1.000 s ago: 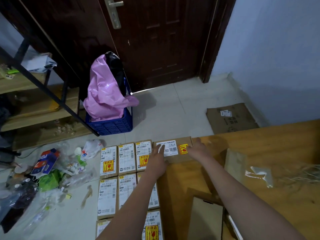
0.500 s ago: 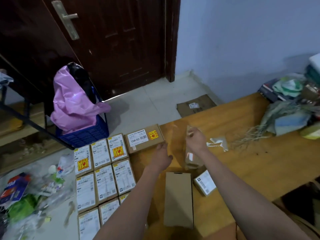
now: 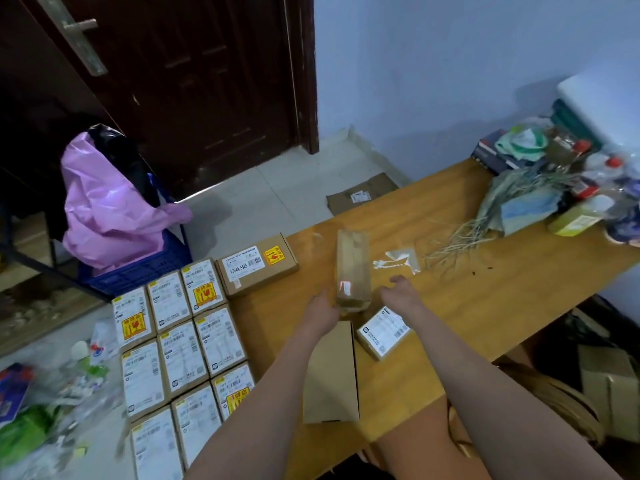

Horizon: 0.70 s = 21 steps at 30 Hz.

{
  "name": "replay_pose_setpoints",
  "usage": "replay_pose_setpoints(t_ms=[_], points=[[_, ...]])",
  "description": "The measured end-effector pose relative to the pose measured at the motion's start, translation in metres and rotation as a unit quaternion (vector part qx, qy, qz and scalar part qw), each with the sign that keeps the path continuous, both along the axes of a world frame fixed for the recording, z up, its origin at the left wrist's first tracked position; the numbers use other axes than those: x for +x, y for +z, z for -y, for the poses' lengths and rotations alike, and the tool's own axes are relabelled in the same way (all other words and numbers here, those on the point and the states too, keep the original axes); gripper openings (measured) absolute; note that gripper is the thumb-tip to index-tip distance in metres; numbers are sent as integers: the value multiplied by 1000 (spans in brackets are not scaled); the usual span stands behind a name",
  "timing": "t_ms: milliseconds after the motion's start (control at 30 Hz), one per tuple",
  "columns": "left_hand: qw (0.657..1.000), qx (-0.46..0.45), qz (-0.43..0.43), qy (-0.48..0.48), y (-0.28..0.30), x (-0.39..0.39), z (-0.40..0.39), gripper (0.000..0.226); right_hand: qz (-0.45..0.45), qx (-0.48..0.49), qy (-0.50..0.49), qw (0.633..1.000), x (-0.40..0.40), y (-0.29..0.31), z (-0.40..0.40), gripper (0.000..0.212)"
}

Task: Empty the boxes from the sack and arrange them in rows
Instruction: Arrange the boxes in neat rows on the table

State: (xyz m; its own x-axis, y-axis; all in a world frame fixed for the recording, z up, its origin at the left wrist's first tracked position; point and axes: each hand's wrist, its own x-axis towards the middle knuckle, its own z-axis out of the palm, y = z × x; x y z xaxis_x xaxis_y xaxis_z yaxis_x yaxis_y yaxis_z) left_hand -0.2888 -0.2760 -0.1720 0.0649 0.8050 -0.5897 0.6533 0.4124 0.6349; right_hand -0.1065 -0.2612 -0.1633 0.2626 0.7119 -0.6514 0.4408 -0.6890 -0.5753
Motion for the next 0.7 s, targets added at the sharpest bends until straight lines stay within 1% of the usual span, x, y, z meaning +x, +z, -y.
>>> replay_pose_setpoints(t_ms=[100, 167, 333, 367, 467, 533, 567, 633, 700], points=[[995, -25, 68, 70, 2, 11, -6, 59, -24, -9, 8, 1000, -3, -3, -10, 66], [990, -39, 94, 98, 1, 15, -11, 59, -38, -11, 13, 999, -8, -5, -17, 70], [981, -61, 143, 120, 0, 24, -24, 44, -64, -35, 37, 997, -25, -6, -35, 69], [980, -72, 149, 114, -2, 25, -26, 38, -65, -36, 49, 996, -26, -9, -38, 73], [975, -102, 169, 102, -8, 27, -33, 31, -49, -31, 68, 996, -26, -26, -49, 84], [978, -99, 161, 91, 0, 26, -35, 33, -19, -38, 79, 996, -25, -26, -51, 96], [982, -95, 144, 80, 0, 25, -37, 40, 4, -45, 83, 995, -24, -25, -51, 105], [991, -91, 83, 60, -4, 19, -36, 49, 40, -63, 91, 993, -21, -26, -53, 116], [992, -103, 11, 73, -10, 9, -30, 58, 61, -75, 117, 988, -19, -26, -54, 119]])
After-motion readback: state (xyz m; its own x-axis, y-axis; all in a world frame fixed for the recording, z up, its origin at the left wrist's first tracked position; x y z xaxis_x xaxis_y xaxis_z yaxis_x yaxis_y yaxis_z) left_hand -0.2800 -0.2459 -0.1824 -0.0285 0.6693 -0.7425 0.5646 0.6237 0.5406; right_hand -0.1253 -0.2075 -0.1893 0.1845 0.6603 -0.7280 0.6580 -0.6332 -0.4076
